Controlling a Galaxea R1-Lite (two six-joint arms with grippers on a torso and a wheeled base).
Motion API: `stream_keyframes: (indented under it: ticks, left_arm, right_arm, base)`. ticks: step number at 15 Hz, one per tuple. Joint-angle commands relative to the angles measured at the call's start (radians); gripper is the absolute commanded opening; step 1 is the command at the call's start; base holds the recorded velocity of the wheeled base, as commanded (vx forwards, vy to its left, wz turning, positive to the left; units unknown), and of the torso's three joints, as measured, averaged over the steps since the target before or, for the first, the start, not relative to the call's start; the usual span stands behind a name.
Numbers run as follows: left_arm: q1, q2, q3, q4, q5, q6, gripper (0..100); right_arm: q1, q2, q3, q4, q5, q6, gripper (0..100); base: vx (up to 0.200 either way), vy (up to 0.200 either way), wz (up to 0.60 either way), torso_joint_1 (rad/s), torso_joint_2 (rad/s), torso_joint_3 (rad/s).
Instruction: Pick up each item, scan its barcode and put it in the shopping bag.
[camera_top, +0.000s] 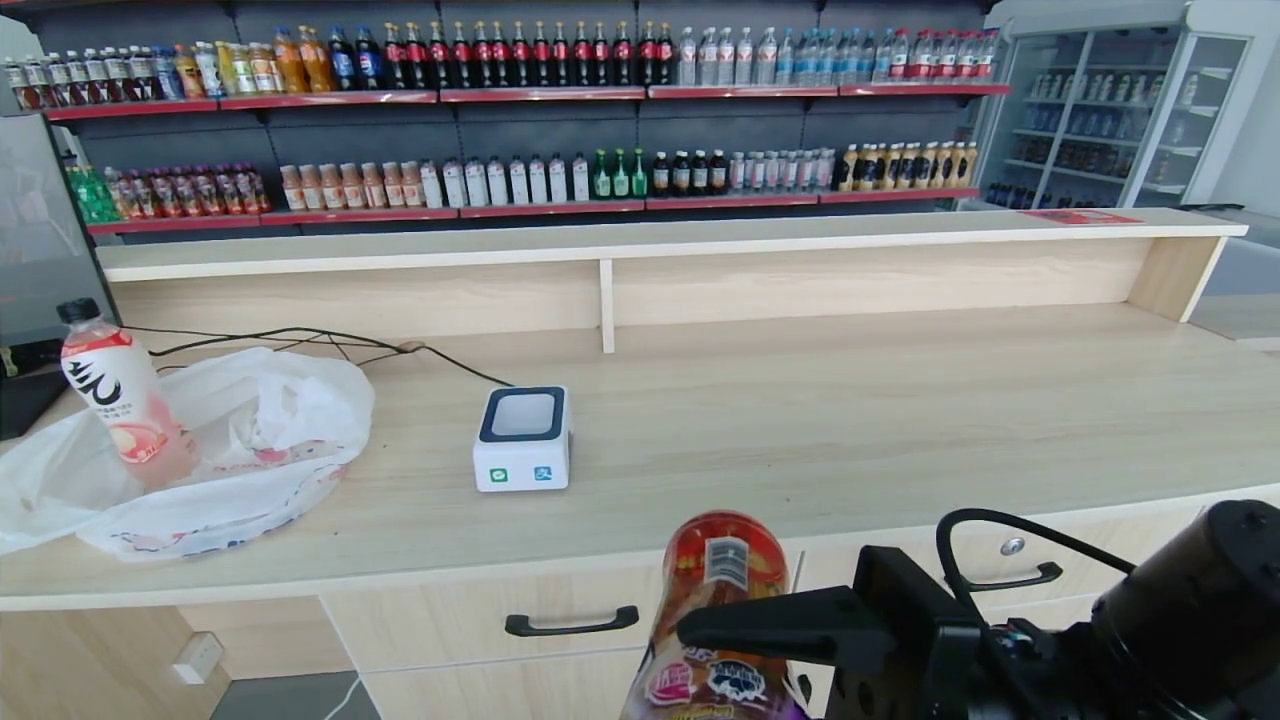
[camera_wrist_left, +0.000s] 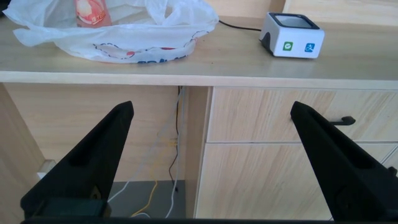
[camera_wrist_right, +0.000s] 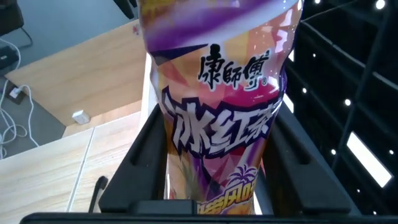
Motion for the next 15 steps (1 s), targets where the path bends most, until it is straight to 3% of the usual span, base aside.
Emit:
stream_keyframes:
  ticks: [1,15]
  left_arm:
    - [0.000,0.000,0.000,0.000,0.000,-0.001,100]
    - [0.000,0.000,0.000,0.000,0.000,0.001,100]
  right_arm:
    - [0.005,0.004,-0.005,-0.001,-0.002,-0.007,0]
    - [0.028,-0.013,0.001,-0.001,-0.056,-0.030,0]
  base:
    - [0.000,0.000,0.00,0.000,0.00,0.000]
    - [0.000,0.000,0.00,0.000,0.00,0.000]
